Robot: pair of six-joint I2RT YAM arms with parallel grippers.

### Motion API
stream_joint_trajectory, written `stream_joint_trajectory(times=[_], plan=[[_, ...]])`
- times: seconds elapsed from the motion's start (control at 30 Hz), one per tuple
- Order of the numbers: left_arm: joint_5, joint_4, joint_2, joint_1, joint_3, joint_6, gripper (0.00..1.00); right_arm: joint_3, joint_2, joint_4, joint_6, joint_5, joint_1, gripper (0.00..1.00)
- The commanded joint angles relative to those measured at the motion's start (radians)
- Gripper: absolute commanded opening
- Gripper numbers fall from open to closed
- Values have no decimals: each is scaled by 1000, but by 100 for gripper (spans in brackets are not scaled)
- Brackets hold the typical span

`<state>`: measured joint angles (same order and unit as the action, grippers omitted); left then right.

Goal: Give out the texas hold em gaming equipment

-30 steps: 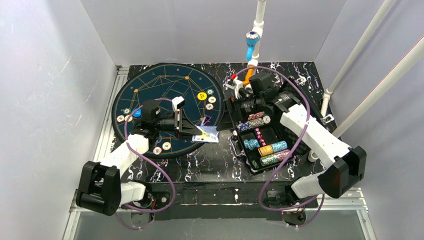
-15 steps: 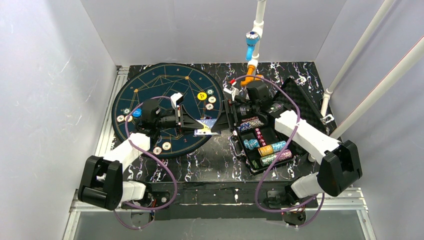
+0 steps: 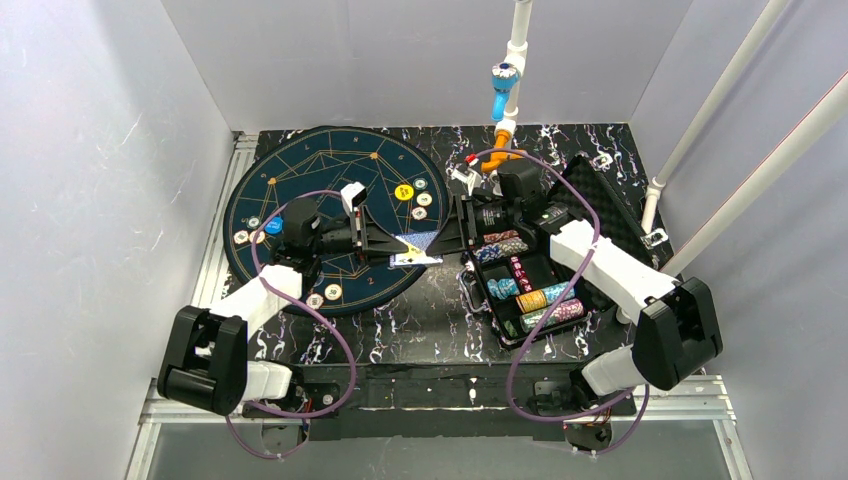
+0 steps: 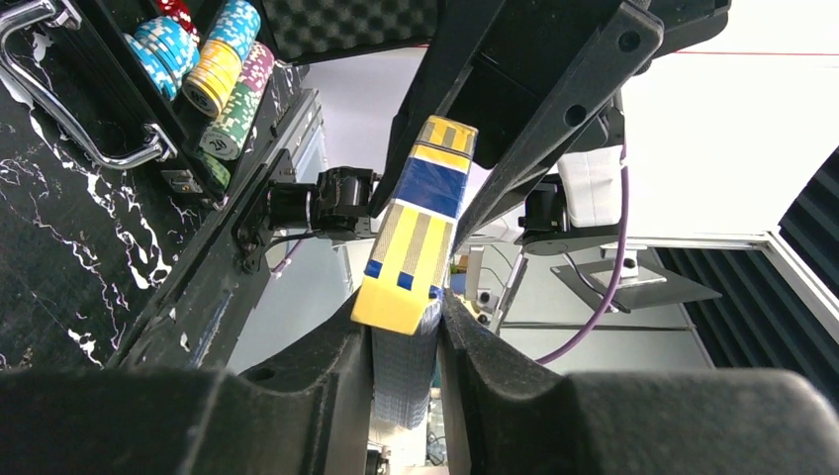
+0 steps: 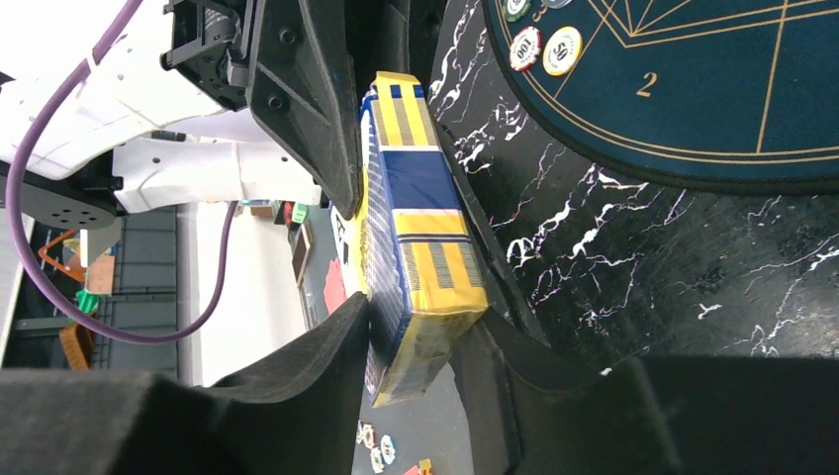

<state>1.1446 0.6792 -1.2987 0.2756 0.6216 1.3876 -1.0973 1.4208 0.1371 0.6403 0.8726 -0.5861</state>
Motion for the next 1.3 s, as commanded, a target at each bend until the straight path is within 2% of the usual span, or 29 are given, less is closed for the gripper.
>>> stream_joint_trajectory(times=[0.0, 0.2, 0.4, 0.5, 0.6, 0.7, 0.83, 1.03, 1.17, 1.27], plan=[[5, -12, 5, 18, -22, -5, 28, -17, 9, -75, 11, 50, 7, 42], [9, -32, 19, 25, -36, -18, 36, -22, 0, -34, -2, 44, 17, 39], [3, -45, 10, 28, -26, -28, 36, -21, 4, -34, 5, 46, 17, 29], [0, -48, 7, 28, -25, -29, 34, -16, 2, -36, 16, 45, 17, 17], [0, -49, 6, 28, -33, -36, 39, -15, 1, -39, 31, 44, 19, 1], [-8, -49, 10, 30, -48, -50, 44, -13, 1, -38, 54, 36, 29, 1], [-20, -48, 6, 47, -52, -59, 45, -9, 3, -16, 90, 12, 50, 1], [-22, -49, -23, 58, -7, -56, 32, 24, 3, -33, 149, 3, 55, 1], [-30, -49, -28, 62, 10, -51, 40, 49, -3, -32, 161, 13, 55, 1], [-39, -47, -36, 63, 12, -50, 42, 48, -7, -22, 162, 21, 55, 1]])
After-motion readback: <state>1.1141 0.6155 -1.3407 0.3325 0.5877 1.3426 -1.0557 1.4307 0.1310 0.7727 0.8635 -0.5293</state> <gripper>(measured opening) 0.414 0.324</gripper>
